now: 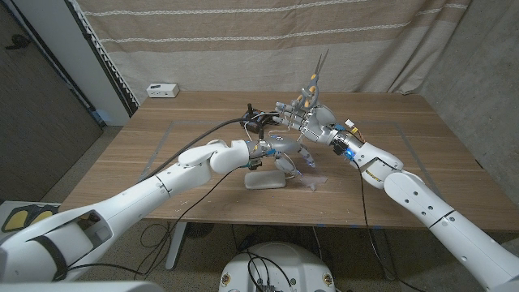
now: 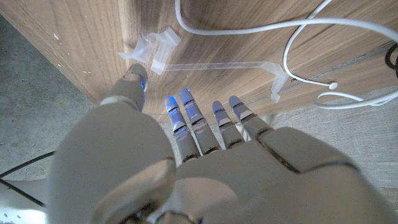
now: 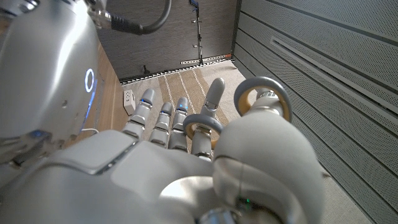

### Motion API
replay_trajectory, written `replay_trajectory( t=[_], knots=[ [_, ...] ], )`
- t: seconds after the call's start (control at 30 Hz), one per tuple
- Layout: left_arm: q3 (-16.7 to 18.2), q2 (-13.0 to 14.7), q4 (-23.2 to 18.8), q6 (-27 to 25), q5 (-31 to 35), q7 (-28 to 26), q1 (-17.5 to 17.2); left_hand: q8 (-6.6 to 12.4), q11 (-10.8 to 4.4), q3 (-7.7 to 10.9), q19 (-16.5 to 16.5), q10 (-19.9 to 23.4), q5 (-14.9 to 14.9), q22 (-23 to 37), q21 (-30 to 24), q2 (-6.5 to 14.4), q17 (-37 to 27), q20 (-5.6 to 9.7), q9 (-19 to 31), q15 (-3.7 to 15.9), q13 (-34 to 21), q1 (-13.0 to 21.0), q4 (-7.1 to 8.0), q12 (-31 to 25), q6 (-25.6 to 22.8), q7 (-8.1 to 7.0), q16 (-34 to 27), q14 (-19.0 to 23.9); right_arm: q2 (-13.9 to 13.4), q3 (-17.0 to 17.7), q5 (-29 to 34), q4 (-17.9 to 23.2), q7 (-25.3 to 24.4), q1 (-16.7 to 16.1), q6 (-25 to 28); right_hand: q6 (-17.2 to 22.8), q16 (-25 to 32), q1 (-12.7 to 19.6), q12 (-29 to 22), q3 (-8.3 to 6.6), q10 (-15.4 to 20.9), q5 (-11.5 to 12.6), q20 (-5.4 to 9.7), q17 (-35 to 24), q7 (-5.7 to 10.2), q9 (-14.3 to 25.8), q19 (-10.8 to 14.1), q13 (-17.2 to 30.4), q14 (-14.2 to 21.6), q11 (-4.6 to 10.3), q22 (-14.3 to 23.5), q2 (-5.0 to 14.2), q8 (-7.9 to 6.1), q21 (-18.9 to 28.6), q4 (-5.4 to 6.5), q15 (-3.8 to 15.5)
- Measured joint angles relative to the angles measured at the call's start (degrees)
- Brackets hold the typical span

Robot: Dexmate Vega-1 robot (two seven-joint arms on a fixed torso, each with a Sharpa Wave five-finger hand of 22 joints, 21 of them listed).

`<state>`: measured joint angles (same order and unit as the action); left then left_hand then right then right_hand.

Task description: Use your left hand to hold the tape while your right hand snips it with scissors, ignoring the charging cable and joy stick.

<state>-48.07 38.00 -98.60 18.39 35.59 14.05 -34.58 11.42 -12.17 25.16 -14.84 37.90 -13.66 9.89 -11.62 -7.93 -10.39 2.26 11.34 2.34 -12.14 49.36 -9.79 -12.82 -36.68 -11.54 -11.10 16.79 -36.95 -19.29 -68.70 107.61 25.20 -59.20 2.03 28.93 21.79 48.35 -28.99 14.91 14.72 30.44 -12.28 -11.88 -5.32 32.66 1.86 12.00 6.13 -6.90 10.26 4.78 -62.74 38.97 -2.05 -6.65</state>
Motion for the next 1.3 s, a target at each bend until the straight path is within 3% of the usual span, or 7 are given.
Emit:
replay_trajectory(
  t=[0.83, 1.3],
  knots=[
    [-1.7, 0.1, -1.3, 2.0, 11.4, -3.7, 0.2, 0.00, -0.30, -0.31, 0.0, -0.3, 0.0, 0.1, 0.0, -0.3, -0.1, 0.00, 0.0, 0.01, -0.3, -0.3, 0.31, 0.3, 0.7, -0.54, 0.0, -0.4, 0.1, -0.2, 0.2, 0.4, -0.6, -0.3, 0.0, 0.0, 0.0, -0.2, 0.4, 0.00, 0.1, 0.0, 0.31, 0.0, 0.01, -0.2, 0.3, 0.0, 0.0, -0.10, 0.0, 0.23, -0.22, -0.4, 0.00, -0.02],
    [-3.1, -0.7, 0.8, 2.4, 15.7, -7.5, 0.1, 0.00, 0.01, -0.48, -0.2, -0.6, 0.0, 0.1, 0.0, -0.3, -0.1, -0.21, 0.0, 0.01, -0.3, -0.3, 0.48, 0.3, 0.7, -0.54, 0.0, -0.4, 0.0, -0.3, 0.0, 0.4, -0.9, -0.2, 0.6, 0.0, -0.4, -0.2, 0.4, 0.00, 0.1, 0.0, 0.30, 0.0, 0.01, -0.3, 0.3, 0.0, 0.1, -0.09, 0.0, 0.23, -0.22, -1.1, 0.00, -0.11]
  ],
)
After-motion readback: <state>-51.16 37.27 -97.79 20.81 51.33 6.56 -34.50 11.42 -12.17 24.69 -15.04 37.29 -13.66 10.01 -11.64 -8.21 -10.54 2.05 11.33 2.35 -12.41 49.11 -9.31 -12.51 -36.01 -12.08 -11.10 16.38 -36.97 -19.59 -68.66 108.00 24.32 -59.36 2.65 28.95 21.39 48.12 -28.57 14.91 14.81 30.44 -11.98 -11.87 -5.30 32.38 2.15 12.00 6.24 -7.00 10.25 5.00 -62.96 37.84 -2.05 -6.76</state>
